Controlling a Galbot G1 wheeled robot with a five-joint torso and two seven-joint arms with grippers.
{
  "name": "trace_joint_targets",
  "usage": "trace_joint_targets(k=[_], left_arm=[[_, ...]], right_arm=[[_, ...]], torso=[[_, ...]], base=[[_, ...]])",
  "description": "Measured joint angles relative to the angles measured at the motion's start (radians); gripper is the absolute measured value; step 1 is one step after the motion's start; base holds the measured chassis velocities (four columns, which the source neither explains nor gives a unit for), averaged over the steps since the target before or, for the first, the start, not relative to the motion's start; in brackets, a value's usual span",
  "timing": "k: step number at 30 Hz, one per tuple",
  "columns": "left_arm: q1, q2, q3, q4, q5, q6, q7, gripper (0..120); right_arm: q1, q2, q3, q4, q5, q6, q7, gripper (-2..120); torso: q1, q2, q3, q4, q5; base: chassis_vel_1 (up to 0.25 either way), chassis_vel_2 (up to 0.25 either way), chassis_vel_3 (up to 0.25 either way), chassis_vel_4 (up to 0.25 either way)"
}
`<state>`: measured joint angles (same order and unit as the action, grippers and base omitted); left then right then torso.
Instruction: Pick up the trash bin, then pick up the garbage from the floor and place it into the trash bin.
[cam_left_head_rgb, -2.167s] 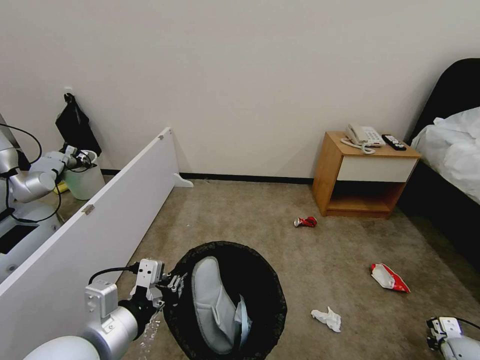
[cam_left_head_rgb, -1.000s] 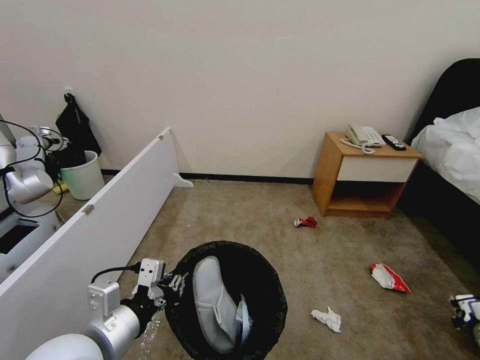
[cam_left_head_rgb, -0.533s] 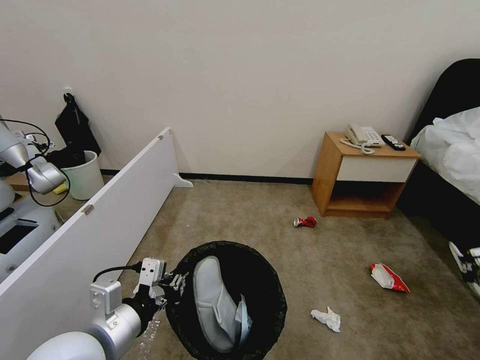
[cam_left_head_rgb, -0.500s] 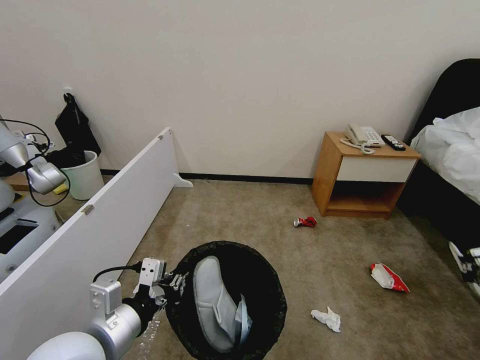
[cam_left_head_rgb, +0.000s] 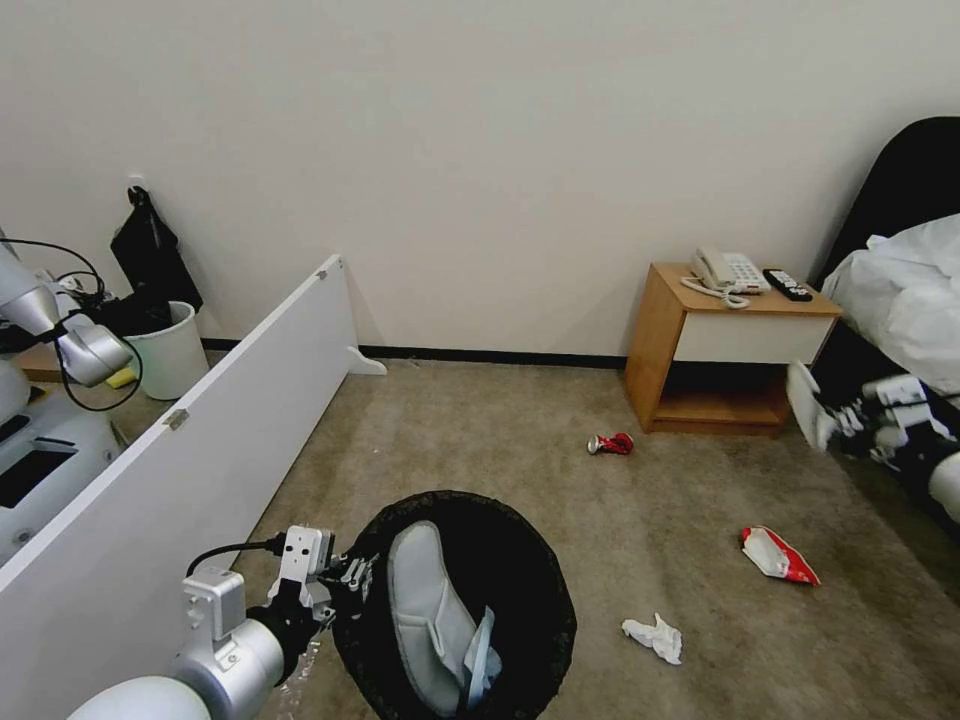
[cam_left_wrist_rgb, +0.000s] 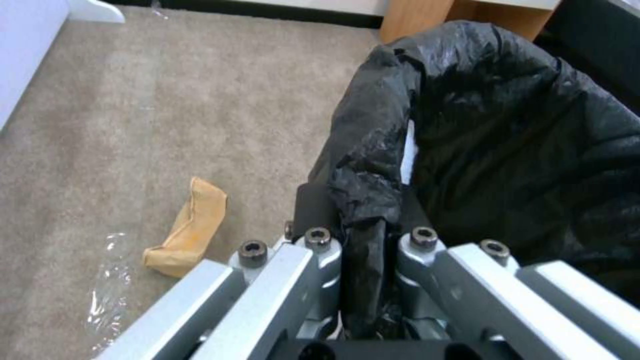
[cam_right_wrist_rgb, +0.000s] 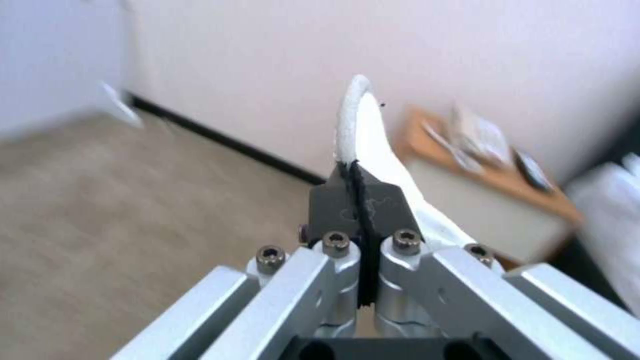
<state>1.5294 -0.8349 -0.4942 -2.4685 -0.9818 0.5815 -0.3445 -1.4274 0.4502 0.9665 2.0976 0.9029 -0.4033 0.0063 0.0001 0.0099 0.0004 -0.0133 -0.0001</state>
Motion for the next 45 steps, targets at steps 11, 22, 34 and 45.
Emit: trace_joint_targets(k=[11,22,34,45], left_arm=[[-0.003,0.001,0.014,0.001,-0.002,0.001,-0.001,4],[-0.014,0.013,0.031,0.003,-0.004,0.003,-0.002,4],[-0.037,0.008,0.042,0.012,-0.003,0.006,-0.009,4],[-0.044,0.015,0.024,0.017,-0.013,0.006,-0.009,4]], right_arm=[[0.078,-0.097,-0.006,0.158,0.194,0.146,-0.079,0],[0.227,-0.195,-0.066,0.212,0.436,0.243,-0.235,0],[0.598,-0.077,-0.453,0.288,0.603,0.241,-0.4,0],[0.818,0.044,-0.729,0.306,0.645,0.226,-0.445,0]], torso=[[0.0,0.0,0.0,0.0,0.0],[0.0,0.0,0.0,0.0001,-0.0001],[0.0,0.0,0.0,0.0002,0.0003],[0.0,0.0,0.0,0.0004,0.0001]], base=[[0.0,0.0,0.0,0.0],[0.0,0.0,0.0,0.0],[0.0,0.0,0.0,0.0],[0.0,0.0,0.0,0.0]])
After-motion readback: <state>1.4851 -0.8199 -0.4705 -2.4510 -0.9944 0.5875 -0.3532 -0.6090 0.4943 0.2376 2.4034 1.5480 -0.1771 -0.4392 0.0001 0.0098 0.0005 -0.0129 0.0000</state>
